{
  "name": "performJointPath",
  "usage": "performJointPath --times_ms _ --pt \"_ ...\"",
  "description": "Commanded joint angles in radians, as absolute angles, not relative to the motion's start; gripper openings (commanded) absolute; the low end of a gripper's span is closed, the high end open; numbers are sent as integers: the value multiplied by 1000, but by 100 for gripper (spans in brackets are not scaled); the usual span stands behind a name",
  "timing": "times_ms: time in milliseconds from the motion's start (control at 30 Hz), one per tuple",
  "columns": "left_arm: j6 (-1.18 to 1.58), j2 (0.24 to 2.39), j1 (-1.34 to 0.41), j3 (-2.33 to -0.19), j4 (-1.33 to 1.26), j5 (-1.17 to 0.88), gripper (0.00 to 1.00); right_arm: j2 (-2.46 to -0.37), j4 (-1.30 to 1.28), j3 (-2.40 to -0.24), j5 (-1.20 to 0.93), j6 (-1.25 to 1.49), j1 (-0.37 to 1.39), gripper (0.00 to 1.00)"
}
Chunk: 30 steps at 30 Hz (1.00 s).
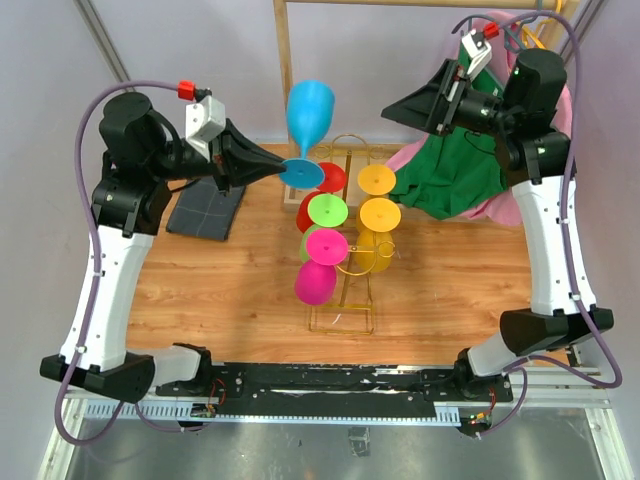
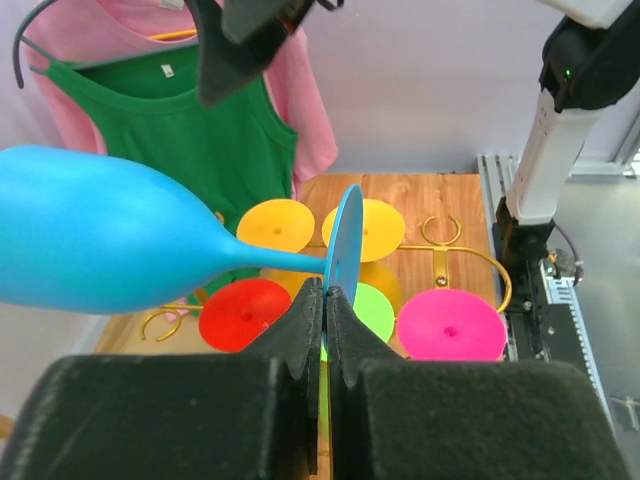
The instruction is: Take the wine glass off the wine glass rack
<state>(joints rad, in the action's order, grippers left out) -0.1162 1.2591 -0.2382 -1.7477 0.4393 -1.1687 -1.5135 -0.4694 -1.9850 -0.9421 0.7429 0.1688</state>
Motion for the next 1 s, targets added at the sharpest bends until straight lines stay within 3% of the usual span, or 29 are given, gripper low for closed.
performJointPath --times_ms 0,400,967 --pt "-393 1203 -261 -1738 611 -1162 0 -1571 -451 -2113 -1045 770 138 99" --pt "-1096 1096 -277 -1651 930 -944 0 -1728 -455 -2324 -1164 847 181 98" --pt "-1604 886 -277 -1377 1046 -775 0 -1795 -660 -2389 -1059 645 377 95"
